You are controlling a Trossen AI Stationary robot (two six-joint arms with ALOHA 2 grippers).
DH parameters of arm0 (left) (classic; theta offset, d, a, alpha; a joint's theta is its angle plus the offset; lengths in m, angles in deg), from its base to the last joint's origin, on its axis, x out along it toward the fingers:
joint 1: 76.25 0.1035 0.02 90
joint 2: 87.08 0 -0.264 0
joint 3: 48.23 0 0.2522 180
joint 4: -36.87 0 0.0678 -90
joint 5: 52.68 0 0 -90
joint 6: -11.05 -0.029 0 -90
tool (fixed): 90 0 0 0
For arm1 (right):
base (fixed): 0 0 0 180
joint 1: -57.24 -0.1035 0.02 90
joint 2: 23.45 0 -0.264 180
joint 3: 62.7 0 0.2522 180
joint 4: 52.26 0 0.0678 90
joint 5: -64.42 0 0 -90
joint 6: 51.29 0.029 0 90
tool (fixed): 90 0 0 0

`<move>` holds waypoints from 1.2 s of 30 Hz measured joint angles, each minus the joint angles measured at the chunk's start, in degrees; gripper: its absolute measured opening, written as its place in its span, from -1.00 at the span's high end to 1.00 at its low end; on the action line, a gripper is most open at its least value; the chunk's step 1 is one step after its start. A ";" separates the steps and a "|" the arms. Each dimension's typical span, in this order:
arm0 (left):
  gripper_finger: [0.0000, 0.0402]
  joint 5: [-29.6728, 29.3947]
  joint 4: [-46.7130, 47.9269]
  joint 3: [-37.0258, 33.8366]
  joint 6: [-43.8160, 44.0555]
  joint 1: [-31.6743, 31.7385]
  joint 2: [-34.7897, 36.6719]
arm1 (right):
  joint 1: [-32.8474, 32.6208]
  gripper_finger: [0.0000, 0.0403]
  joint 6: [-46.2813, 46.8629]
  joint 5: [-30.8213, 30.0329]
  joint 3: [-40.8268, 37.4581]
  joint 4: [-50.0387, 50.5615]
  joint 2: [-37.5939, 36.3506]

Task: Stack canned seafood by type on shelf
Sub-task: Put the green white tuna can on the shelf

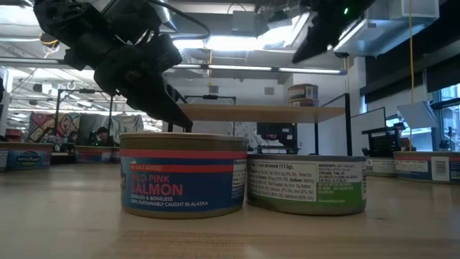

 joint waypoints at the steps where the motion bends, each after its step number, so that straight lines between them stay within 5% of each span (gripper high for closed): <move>1: 0.50 0.00 -0.01 0.00 -0.26 0.00 0.00 | -2.12 -0.50 2.18 1.82 0.00 0.44 0.04; 15: 0.50 -0.14 -6.08 0.02 1.76 -0.79 -0.04 | -27.94 -0.44 18.01 5.44 -0.11 2.65 15.45; 24: 0.49 -6.29 -5.78 6.10 5.71 -9.61 -1.44 | -37.56 -0.44 22.91 3.22 -0.17 4.26 19.93; 36: -0.24 -12.08 0.43 21.88 8.26 -17.68 -11.93 | -46.75 -0.44 35.20 -1.63 -9.11 -2.60 19.71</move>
